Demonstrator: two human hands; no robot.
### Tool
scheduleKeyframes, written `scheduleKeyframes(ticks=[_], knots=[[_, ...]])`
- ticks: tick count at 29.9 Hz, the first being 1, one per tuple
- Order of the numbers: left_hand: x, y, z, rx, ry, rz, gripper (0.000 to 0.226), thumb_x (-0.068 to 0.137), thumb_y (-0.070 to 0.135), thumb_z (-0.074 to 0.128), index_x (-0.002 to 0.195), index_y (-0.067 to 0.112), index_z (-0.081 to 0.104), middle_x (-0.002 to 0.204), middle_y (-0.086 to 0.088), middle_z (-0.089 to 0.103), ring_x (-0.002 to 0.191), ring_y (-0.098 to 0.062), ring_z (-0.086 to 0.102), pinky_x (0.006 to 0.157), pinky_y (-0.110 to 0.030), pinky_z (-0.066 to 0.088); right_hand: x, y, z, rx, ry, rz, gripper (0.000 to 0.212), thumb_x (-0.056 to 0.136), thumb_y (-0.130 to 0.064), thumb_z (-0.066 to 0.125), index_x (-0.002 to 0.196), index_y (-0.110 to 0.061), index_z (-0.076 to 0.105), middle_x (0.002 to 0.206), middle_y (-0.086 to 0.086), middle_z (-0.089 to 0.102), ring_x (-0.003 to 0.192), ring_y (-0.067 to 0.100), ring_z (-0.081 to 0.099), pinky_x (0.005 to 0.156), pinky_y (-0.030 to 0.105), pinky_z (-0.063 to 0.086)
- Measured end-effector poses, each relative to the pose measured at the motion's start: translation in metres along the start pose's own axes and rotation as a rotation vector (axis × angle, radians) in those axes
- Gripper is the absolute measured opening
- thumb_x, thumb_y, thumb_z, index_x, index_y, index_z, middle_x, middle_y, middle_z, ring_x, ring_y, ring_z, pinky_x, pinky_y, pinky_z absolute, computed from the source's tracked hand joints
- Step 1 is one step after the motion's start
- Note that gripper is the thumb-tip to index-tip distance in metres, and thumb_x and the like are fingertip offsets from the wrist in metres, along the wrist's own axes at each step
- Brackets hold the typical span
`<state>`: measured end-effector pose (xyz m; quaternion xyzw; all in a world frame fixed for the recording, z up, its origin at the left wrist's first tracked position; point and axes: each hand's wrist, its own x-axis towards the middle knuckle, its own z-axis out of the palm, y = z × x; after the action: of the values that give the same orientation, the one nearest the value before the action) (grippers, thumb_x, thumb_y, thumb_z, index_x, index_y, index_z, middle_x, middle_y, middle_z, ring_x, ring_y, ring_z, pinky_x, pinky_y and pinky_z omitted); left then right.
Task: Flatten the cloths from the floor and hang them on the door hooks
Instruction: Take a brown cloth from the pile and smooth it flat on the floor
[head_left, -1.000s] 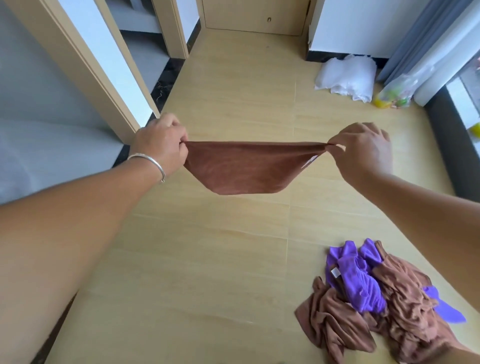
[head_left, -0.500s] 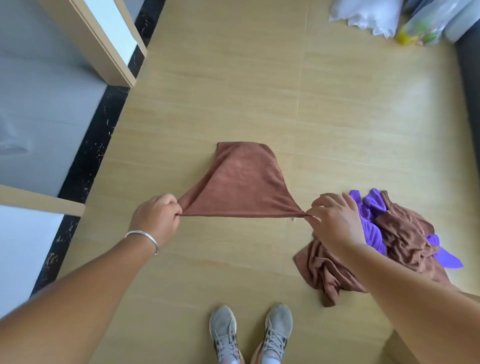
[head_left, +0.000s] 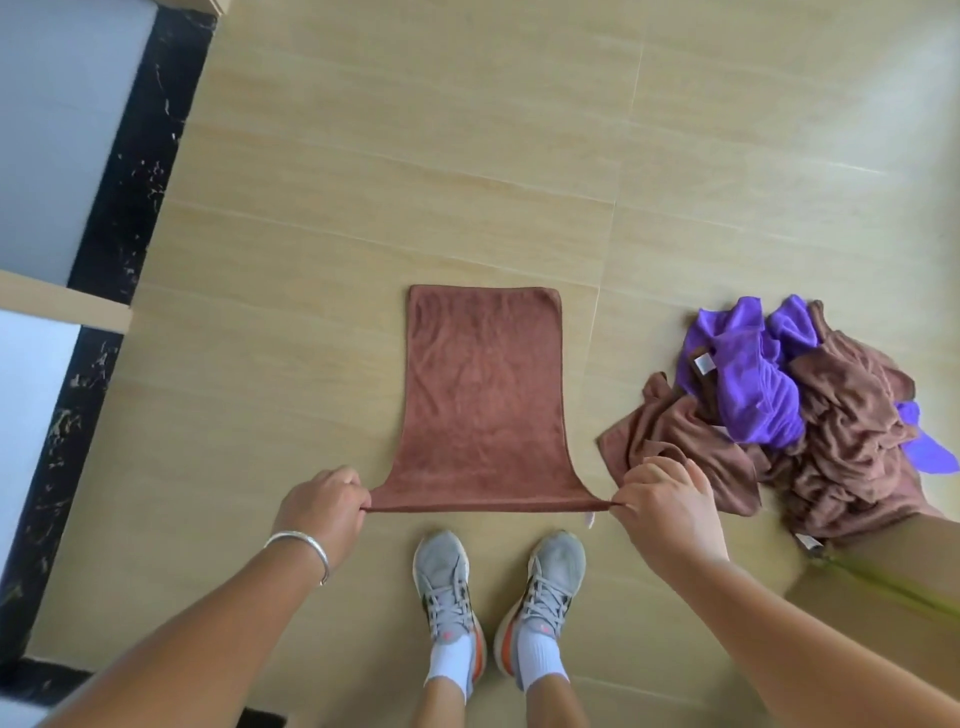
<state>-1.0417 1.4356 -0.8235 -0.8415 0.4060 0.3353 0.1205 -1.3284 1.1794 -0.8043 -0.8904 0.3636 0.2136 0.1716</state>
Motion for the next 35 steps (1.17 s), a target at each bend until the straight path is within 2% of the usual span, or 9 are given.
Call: scheduleKeyframes(ticks=[5,10,16,22,30,35], knots=[[0.015,-0.002,0.013,-0.005,0.014,-0.009,0.012,0.091,0.029,0.052,0.095,0.028,0.064,0.101,0.007,0.056,0.095,-0.017,0.057,0.07,-0.033,0.047,0.013,0.004,0.019,0.027,0.078,-0.01,0.008,0.08,-0.02,0.073,0.074,-0.024,0.073,0.084,-0.007,0.068,0.097,0.024,0.06,0.093,0.044,0.041],[0.068,-0.007,0.003,-0.19,0.091,-0.04,0.005,0.092,0.023,0.055,0.095,0.02,0.058,0.105,-0.002,0.053,0.087,-0.029,0.059,0.07,-0.036,0.044,0.062,0.006,0.029,0.011,0.116,0.018,0.011,0.089,-0.024,0.058,0.087,-0.023,0.069,0.095,-0.004,0.065,0.105,0.023,0.055,0.099,0.042,0.036],[0.177,-0.021,-0.008,-0.208,0.217,-0.027,0.007,0.092,0.027,0.059,0.089,0.021,0.06,0.105,-0.001,0.055,0.09,-0.026,0.058,0.074,-0.034,0.043,0.156,0.021,0.045,0.065,0.263,0.05,0.01,0.088,-0.021,0.06,0.089,-0.018,0.07,0.099,0.003,0.068,0.103,0.028,0.054,0.091,0.041,0.037],[0.29,-0.03,-0.001,-0.197,0.304,0.022,0.006,0.091,0.022,0.061,0.094,0.018,0.064,0.11,-0.006,0.059,0.103,-0.029,0.055,0.083,-0.037,0.043,0.272,0.044,0.074,0.245,0.193,0.184,0.018,0.093,-0.028,0.055,0.101,-0.023,0.07,0.119,0.003,0.059,0.12,0.026,0.043,0.096,0.038,0.038],[0.424,-0.032,0.027,-0.112,0.401,0.03,0.007,0.092,0.023,0.058,0.095,0.019,0.063,0.113,-0.007,0.058,0.104,-0.029,0.055,0.083,-0.036,0.042,0.403,0.057,0.119,0.212,0.238,0.232,0.023,0.094,-0.029,0.052,0.102,-0.019,0.071,0.117,0.011,0.059,0.114,0.032,0.045,0.083,0.033,0.037],[0.466,-0.033,0.053,-0.089,0.45,0.013,0.004,0.091,0.022,0.058,0.092,0.021,0.062,0.111,-0.006,0.057,0.099,-0.03,0.056,0.079,-0.036,0.043,0.443,0.062,0.152,0.19,0.291,0.24,0.023,0.092,-0.027,0.051,0.1,-0.017,0.071,0.113,0.012,0.059,0.112,0.033,0.046,0.092,0.038,0.04]])
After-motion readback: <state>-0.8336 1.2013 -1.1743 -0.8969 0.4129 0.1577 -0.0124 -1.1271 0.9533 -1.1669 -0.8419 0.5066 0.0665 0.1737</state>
